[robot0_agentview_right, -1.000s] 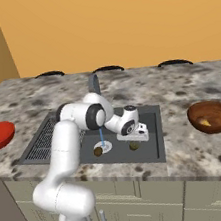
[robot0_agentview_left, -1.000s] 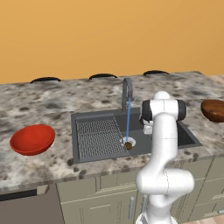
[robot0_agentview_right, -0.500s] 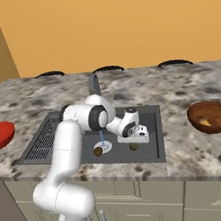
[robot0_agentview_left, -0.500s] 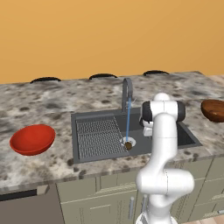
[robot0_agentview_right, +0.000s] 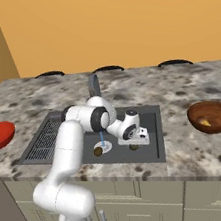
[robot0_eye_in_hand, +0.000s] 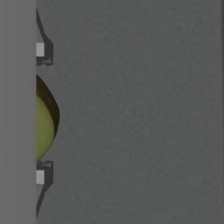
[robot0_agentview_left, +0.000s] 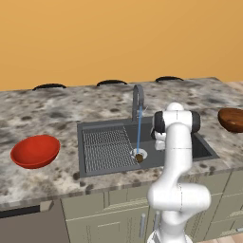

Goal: Pick the kiwis from the sink and place them in one bowl. Place the pear in the other bowl. Then turn off the sink faucet.

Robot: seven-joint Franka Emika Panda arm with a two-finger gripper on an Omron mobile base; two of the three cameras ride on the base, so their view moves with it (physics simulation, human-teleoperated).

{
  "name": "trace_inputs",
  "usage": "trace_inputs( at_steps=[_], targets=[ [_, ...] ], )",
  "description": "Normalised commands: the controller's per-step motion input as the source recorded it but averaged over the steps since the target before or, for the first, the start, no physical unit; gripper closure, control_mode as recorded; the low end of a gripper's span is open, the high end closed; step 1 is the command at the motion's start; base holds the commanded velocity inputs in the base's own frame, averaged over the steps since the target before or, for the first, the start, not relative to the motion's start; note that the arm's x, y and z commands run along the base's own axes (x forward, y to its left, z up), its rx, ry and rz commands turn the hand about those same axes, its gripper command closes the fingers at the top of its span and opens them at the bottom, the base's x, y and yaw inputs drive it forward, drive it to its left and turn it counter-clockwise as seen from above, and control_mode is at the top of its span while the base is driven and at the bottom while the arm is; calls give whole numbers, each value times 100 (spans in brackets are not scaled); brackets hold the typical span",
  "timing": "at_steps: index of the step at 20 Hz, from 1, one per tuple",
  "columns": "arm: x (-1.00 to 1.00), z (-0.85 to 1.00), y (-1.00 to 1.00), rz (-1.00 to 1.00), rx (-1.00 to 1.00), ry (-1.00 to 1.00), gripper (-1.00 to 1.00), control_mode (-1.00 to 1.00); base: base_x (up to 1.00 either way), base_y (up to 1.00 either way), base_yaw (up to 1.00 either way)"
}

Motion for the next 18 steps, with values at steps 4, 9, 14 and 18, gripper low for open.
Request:
trace_inputs(
  at_steps=[4, 9, 14, 18],
  targets=[
    [-1, 3, 0, 0, 0, 0, 100, -100, 0, 0, 0],
    [-13, 74, 7, 0, 0, -4, 100, -100, 0, 0, 0],
    [-15, 95, 27, 0, 0, 0, 100, -100, 0, 0, 0],
    [-38, 80, 53, 3, 0, 0, 100, -100, 0, 0, 0]
  ],
)
